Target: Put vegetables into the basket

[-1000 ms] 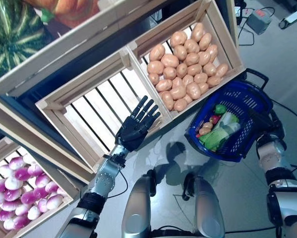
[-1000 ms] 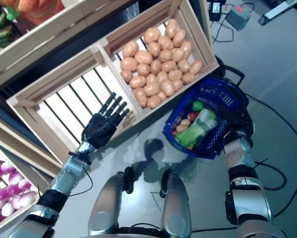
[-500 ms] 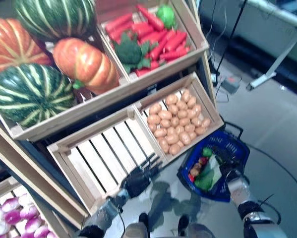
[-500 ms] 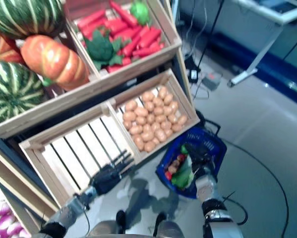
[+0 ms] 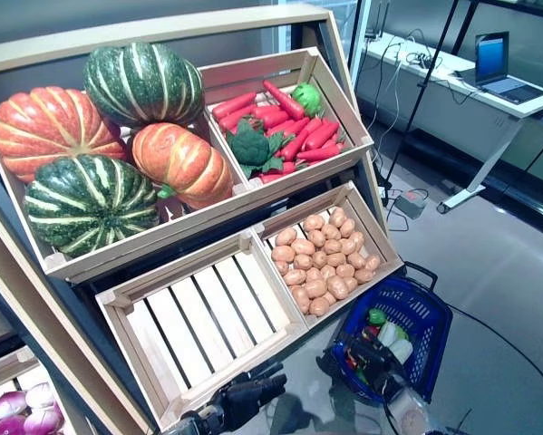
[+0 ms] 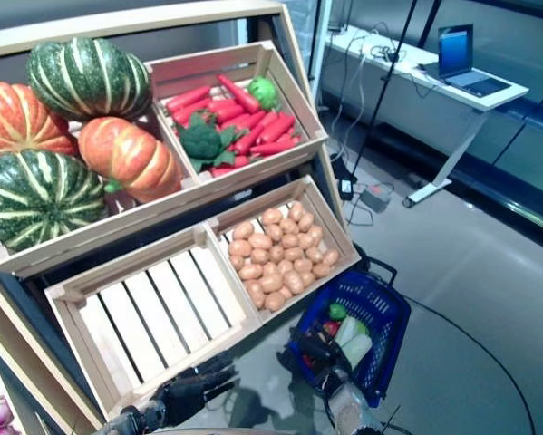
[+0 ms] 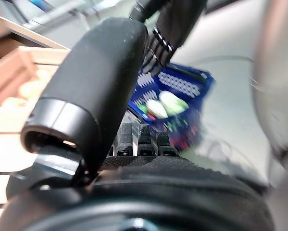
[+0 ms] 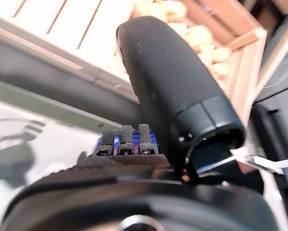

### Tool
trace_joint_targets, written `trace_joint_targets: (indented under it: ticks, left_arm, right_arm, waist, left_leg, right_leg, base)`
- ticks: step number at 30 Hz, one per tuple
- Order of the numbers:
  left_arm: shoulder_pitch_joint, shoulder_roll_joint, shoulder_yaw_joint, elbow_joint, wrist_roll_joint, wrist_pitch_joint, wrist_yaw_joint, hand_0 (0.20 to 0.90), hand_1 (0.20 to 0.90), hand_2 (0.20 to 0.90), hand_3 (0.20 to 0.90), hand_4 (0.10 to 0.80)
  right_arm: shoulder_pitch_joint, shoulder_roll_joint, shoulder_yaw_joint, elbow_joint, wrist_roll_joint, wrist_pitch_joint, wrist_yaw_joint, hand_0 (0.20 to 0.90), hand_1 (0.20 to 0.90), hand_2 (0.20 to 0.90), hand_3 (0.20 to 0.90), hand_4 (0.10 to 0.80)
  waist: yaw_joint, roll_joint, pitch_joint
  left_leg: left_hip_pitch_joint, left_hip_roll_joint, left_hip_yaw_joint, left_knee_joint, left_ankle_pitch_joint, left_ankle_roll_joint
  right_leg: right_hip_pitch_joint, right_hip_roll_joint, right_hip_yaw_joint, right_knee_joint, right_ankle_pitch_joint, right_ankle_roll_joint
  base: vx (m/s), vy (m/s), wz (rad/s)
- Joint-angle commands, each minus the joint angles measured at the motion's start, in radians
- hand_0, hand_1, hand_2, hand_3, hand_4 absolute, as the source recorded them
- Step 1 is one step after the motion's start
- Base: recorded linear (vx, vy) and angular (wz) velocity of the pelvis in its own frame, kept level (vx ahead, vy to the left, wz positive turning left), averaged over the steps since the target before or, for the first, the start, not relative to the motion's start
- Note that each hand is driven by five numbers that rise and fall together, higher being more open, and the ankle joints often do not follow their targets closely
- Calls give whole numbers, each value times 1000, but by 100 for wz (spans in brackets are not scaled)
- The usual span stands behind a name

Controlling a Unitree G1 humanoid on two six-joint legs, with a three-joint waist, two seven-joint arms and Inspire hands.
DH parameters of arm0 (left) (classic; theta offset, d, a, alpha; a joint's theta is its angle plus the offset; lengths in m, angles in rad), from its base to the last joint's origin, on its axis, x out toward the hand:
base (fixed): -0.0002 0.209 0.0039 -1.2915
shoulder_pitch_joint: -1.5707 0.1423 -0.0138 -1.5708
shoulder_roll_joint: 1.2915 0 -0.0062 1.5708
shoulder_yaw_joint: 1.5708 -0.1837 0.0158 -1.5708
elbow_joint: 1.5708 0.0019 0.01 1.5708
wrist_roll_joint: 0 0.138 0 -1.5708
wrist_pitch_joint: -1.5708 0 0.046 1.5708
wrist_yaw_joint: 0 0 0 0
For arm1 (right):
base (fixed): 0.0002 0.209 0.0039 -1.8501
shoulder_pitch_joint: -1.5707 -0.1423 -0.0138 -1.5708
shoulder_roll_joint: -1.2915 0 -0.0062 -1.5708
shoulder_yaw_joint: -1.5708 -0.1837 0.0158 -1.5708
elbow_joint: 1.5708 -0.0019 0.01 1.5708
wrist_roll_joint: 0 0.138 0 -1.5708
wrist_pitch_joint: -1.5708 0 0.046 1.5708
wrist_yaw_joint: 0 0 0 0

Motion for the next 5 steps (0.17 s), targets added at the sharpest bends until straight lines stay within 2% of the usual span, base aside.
trace_joint_targets:
  ticks: [1, 4, 5]
  left_arm:
    - [-65, -67, -36, 92, 134, -86, 47, 900, 900, 900, 900, 800]
    - [-72, -85, -53, 140, 159, -80, 98, 900, 900, 900, 900, 800]
    - [-79, -94, -47, 152, 163, -89, 162, 900, 900, 900, 900, 800]
  right_arm:
    - [-59, 11, 48, 20, -117, -22, 87, 900, 900, 900, 900, 800]
    - [-61, 21, 92, 34, -162, -23, 63, 900, 900, 900, 900, 800]
    - [-62, 25, 108, 42, -209, -39, 50, 900, 900, 900, 900, 800]
  waist:
    - [-22, 21, 19]
    - [-24, 25, 24]
    - [-24, 26, 25]
  left_leg:
    - [-15, -40, 21, 2, -69, 33]
    - [-16, -44, 14, 2, -67, 33]
    - [-14, -46, 10, 2, -70, 34]
  right_leg:
    - [-24, 29, 22, -33, 36, -58]
    - [-24, 29, 22, -33, 34, -58]
    - [-21, 29, 22, -33, 31, -58]
  base:
    - [8, 26, 7]
    - [5, 19, 1]
    - [12, 19, -3]
